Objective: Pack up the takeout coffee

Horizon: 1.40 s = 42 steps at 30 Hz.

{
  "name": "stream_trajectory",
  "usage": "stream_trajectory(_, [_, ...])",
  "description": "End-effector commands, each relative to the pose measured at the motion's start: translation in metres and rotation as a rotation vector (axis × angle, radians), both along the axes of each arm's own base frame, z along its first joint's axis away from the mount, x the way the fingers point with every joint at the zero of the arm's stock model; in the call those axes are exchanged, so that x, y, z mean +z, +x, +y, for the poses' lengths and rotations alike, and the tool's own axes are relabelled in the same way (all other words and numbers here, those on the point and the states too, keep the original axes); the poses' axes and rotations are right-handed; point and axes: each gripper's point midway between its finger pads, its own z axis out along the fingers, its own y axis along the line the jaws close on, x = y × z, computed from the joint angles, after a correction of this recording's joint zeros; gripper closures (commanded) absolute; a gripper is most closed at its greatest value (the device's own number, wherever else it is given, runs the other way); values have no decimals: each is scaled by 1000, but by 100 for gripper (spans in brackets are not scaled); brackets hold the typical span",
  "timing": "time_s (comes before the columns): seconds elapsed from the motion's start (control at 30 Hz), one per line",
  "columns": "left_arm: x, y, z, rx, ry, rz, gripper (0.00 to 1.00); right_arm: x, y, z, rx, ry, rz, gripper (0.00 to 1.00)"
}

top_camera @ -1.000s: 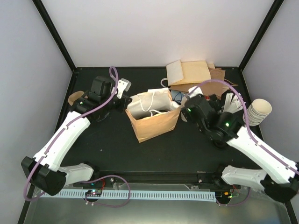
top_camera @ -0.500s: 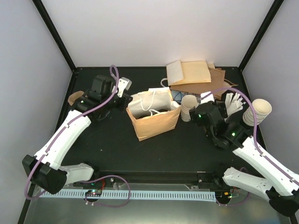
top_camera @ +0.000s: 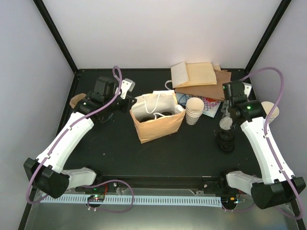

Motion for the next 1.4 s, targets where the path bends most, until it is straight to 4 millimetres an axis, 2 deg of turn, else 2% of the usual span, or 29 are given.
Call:
stream_trajectory(0.0, [32, 5, -7, -24, -69, -74, 90, 0, -9, -23, -117, 99, -9, 42])
stream_trajectory(0.23, [38, -1, -10, -52, -93, -80, 80, -1, 4, -31, -167, 168, -62, 52])
stream_trajectory(0.4, [42, -7, -11, -69, -108, -100, 72, -12, 14, -32, -185, 201, -50, 55])
stream_trajectory(0.57, [55, -17, -7, -79, -119, -155, 65, -21, 23, -41, -223, 220, -57, 58])
stream_trajectory(0.87, [59, -25, -2, -77, -113, -170, 63, -36, 24, -44, -271, 247, -44, 61])
stream_trajectory(1.0, [59, -27, -2, -77, -114, -171, 63, -48, 24, -38, -268, 279, -17, 62])
stream_trajectory(1.13, [61, -28, -1, -79, -111, -175, 62, -49, 24, -38, -272, 285, -24, 73])
stream_trajectory(1.37, [62, -30, 1, -78, -109, -178, 62, -31, 21, -37, -255, 284, -52, 92])
